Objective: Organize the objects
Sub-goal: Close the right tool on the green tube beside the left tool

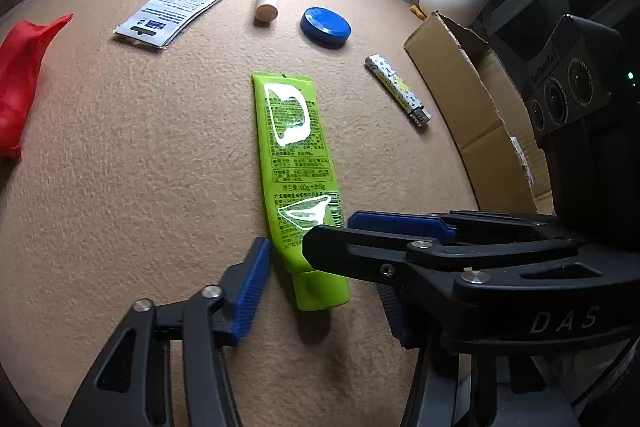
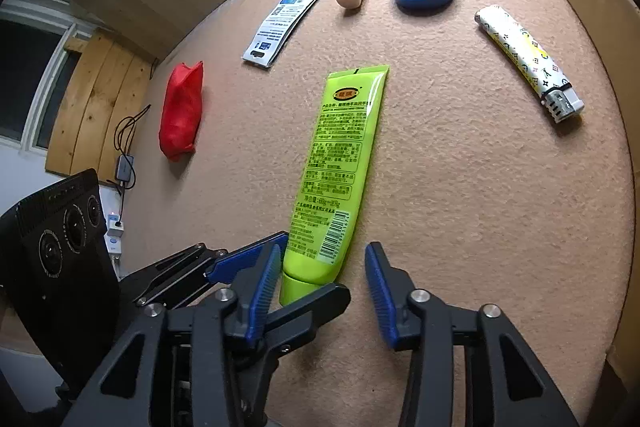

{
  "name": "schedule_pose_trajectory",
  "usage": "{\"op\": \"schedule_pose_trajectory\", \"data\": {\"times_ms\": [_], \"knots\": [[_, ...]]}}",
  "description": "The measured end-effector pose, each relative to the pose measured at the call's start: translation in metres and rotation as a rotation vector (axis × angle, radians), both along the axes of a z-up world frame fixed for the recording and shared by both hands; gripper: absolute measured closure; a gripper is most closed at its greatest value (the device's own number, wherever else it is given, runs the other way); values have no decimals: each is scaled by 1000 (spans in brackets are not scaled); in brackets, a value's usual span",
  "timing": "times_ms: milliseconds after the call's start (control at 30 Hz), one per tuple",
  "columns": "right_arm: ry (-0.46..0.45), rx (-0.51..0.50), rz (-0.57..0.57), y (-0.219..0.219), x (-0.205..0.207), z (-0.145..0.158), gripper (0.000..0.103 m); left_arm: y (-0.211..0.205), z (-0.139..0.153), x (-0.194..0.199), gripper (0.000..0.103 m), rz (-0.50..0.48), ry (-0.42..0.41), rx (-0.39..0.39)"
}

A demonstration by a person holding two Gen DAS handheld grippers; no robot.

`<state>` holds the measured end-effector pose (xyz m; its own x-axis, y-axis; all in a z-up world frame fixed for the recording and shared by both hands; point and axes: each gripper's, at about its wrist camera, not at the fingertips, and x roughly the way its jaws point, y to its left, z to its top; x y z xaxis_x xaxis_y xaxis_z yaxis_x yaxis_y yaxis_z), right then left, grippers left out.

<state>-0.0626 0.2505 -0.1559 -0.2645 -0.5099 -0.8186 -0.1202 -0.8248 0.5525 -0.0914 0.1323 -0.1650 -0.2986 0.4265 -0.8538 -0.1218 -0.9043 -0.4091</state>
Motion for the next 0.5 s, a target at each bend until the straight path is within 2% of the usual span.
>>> {"op": "schedule_pose_trajectory", "data": {"times_ms": [33,167,500], "knots": [[2,-2,2,-1,0,0,72,3,-1,0,53,-2,1,-6],[9,23,5,-3,0,3,73,3,-1,0,62,-3,5,-15],[34,40,-10,2,4,10,75,4,7,1,62,1,19,6]]}}
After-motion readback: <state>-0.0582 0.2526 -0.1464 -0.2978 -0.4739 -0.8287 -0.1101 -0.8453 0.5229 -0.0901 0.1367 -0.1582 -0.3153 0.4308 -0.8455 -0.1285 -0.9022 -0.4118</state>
